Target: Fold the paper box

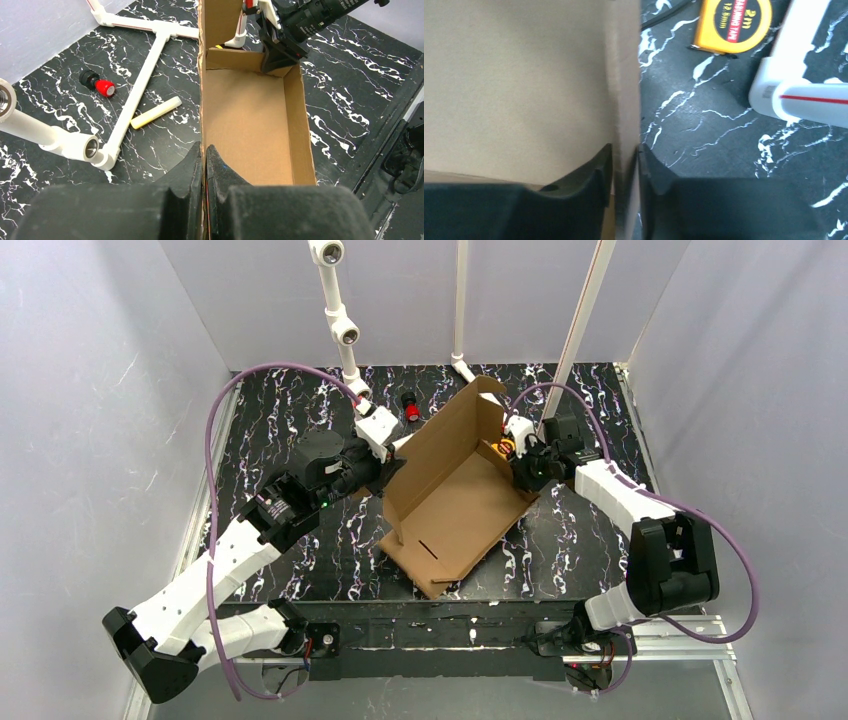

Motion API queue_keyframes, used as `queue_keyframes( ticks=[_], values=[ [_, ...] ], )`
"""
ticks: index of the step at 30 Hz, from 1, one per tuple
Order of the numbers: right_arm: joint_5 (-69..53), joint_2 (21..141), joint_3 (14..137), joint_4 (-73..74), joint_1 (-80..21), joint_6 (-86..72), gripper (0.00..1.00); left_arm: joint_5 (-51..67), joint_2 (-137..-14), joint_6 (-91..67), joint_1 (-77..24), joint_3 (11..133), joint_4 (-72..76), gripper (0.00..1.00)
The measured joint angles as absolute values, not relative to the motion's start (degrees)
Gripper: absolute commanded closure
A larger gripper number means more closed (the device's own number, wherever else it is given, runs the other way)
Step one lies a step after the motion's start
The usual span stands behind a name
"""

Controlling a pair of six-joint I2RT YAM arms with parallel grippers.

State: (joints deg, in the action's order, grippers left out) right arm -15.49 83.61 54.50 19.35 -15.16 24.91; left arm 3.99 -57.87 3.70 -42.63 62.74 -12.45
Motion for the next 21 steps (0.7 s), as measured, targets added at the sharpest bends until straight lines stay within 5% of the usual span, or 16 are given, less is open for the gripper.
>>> queue_keyframes(
  ticks=[10,21],
  values=[
    [-19.97,84.20,54.59,20.58,-14.98,24.05,0.45,5.89,-57.87,1.93,-42.63,62.74,-12.69,1.00],
    [-21.15,86.91,58.72,17.37,-14.90,20.51,0.67,8.43,-59.00,-0.51,-42.59,62.74,-13.34,1.00]
  ],
)
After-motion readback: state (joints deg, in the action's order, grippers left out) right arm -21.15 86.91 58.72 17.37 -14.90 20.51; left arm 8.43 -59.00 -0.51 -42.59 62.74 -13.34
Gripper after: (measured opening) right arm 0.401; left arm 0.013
